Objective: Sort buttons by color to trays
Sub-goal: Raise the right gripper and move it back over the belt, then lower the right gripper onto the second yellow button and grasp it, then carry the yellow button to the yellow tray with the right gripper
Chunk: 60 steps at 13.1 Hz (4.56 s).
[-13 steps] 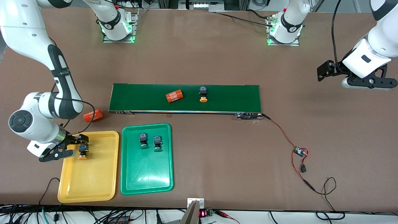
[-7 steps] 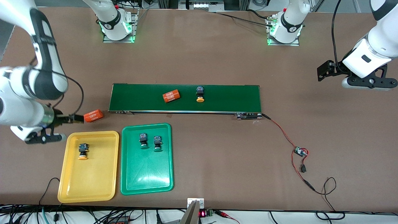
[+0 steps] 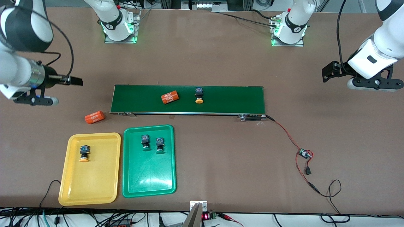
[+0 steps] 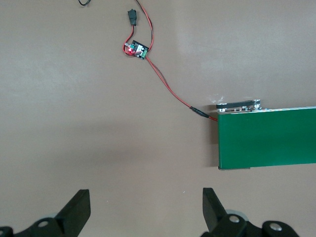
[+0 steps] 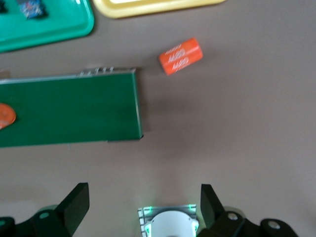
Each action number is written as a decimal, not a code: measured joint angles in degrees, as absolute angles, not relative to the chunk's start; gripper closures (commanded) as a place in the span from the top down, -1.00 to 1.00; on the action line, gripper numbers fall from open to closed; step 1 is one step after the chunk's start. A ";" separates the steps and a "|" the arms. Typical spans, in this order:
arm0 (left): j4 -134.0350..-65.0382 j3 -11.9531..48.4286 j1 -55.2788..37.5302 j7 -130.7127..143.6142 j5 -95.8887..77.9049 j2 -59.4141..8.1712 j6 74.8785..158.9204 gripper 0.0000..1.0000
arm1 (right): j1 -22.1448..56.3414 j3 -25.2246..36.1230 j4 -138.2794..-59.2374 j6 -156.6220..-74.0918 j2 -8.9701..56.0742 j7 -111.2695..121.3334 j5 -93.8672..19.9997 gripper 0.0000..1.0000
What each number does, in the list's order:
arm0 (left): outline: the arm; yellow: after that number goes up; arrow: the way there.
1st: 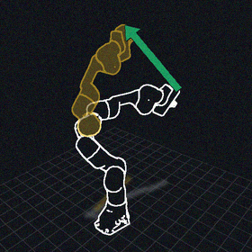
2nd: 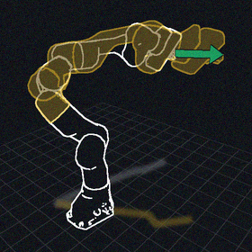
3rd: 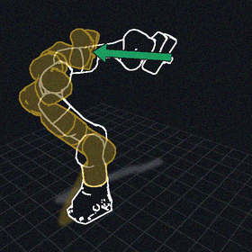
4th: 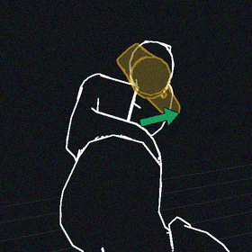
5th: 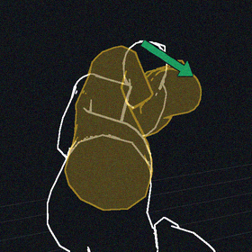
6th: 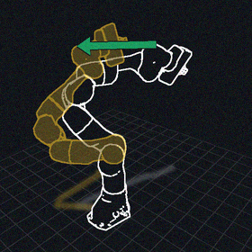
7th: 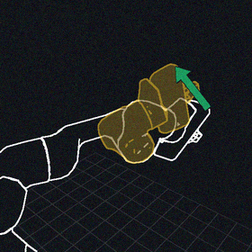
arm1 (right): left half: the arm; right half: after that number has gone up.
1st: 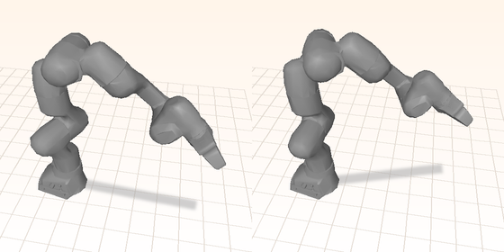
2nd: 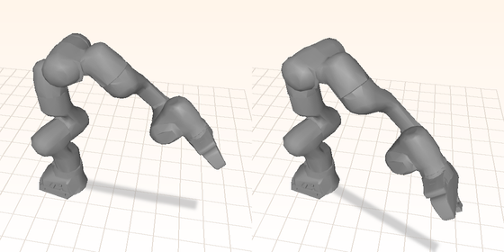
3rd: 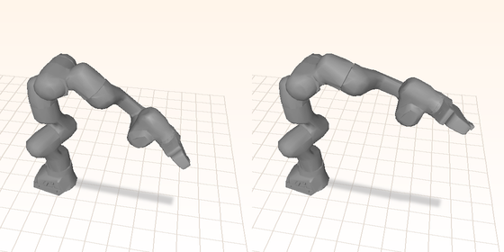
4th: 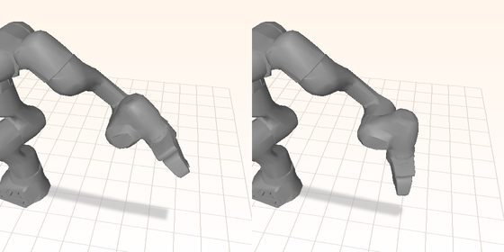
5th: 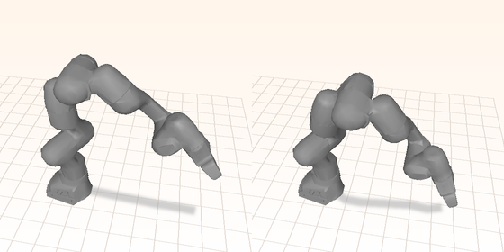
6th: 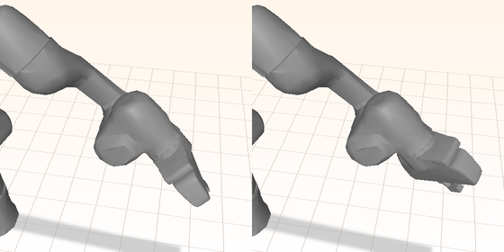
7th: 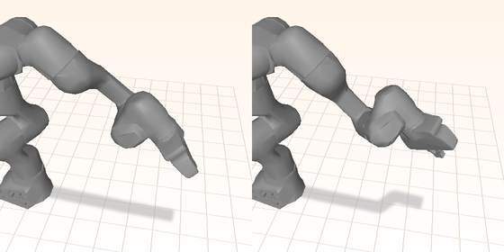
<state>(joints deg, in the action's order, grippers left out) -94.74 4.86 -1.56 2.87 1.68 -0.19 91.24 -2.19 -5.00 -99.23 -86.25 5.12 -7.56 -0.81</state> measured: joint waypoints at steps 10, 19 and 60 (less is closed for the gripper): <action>-94.72 4.83 -1.55 2.87 1.68 -0.19 91.22 1.00 | 0.33 -5.19 -122.23 -99.98 -8.60 -8.49 -3.21 1.00; -94.72 4.83 -1.54 2.87 1.68 -0.20 91.21 1.00 | 14.34 -5.49 -126.92 -117.42 -2.81 -21.36 -3.31 1.00; -94.72 4.81 -1.54 2.87 1.68 -0.19 90.08 1.00 | 29.46 -5.39 -119.13 -135.57 19.80 -38.13 -3.02 0.06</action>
<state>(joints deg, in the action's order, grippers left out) -94.72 4.81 -1.54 2.87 1.68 -0.19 90.08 29.46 -5.39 -119.13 -135.57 19.80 -38.13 -3.02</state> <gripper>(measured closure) 0.000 0.251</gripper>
